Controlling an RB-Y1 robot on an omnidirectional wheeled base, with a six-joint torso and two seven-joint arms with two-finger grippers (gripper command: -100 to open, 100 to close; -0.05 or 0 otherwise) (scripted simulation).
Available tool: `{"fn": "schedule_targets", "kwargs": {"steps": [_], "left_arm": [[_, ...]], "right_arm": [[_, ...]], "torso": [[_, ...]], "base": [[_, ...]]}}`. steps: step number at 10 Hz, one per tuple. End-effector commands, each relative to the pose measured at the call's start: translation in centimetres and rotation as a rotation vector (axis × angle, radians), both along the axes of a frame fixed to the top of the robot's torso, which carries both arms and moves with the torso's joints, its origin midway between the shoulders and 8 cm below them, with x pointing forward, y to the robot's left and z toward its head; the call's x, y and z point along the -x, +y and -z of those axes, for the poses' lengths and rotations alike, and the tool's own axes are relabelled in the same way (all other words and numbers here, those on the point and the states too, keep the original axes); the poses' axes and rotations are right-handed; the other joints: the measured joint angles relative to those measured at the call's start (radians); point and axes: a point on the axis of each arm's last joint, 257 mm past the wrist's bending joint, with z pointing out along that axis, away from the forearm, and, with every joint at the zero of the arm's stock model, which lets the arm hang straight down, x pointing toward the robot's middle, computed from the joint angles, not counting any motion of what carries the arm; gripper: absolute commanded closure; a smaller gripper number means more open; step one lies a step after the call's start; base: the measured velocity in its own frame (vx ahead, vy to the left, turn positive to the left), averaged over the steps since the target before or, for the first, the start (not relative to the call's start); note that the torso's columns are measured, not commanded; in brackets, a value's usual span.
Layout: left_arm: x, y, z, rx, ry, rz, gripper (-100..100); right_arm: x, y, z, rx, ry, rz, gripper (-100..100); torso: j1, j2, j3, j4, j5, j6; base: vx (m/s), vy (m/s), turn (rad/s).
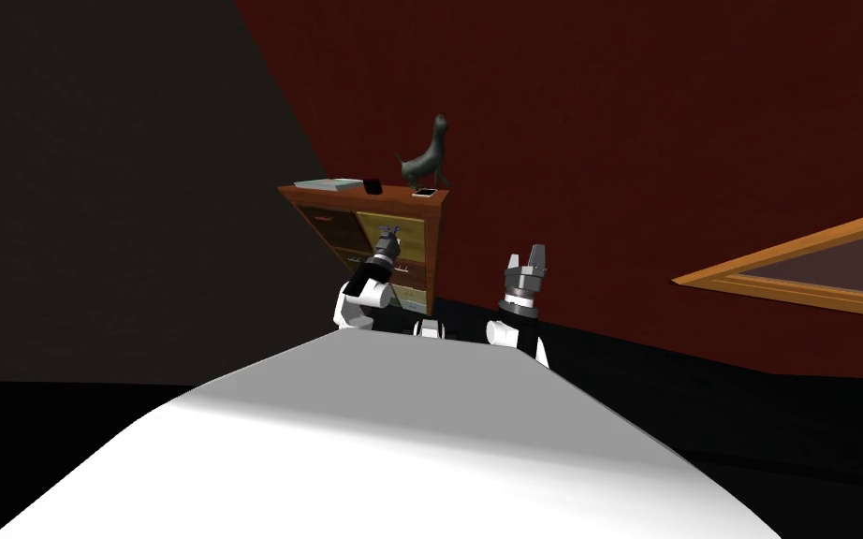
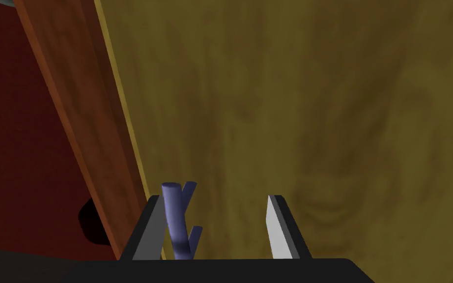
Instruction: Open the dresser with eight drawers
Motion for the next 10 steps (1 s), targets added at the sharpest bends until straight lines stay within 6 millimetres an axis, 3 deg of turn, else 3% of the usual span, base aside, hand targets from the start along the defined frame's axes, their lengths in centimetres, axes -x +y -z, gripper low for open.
{"fn": "schedule_targets", "kwargs": {"steps": [1, 4, 5, 8, 9, 10], "left_arm": [[0.4, -0.1, -0.8, 0.002, -0.015, 0.004, 100], [0.8, -0.2, -0.6, 0.000, 0.002, 0.008, 100], [0.8, -0.2, -1.4, 0.002, -0.021, 0.007, 100], [1.0, -0.3, -0.5, 0.000, 0.007, 0.013, 100], [1.3, -0.4, -2.0, 0.002, -0.016, 0.014, -100], [1.7, -0.6, -2.6, 0.001, -0.016, 0.015, -100]], "right_arm": [[0.0, 0.0, 0.0, 0.000, 0.000, 0.000, 0], [0.0, 0.0, 0.0, 0.000, 0.000, 0.000, 0], [0.0, 0.0, 0.0, 0.000, 0.000, 0.000, 0], [0.0, 0.0, 0.0, 0.000, 0.000, 0.000, 0], [0.0, 0.0, 0.0, 0.000, 0.000, 0.000, 0], [0.0, 0.0, 0.0, 0.000, 0.000, 0.000, 0]], "torso": [[0.000, -0.007, -0.002, -0.007, 0.002, 0.001], [0.000, -0.007, -0.003, -0.006, 0.001, 0.001], [-0.001, -0.011, -0.005, -0.006, 0.001, 0.001], [-0.001, -0.010, -0.005, -0.006, 0.001, 0.001], [-0.001, -0.011, -0.006, -0.007, 0.001, 0.001], [-0.002, -0.015, -0.009, -0.006, 0.000, 0.001]], "base": [[-0.114, 0.010, 0.022], [-0.198, 0.027, 0.010], [-0.088, 0.011, 0.000], [-0.157, 0.019, 0.019], [-0.066, 0.008, 0.009], [0.028, 0.003, 0.012]]}}
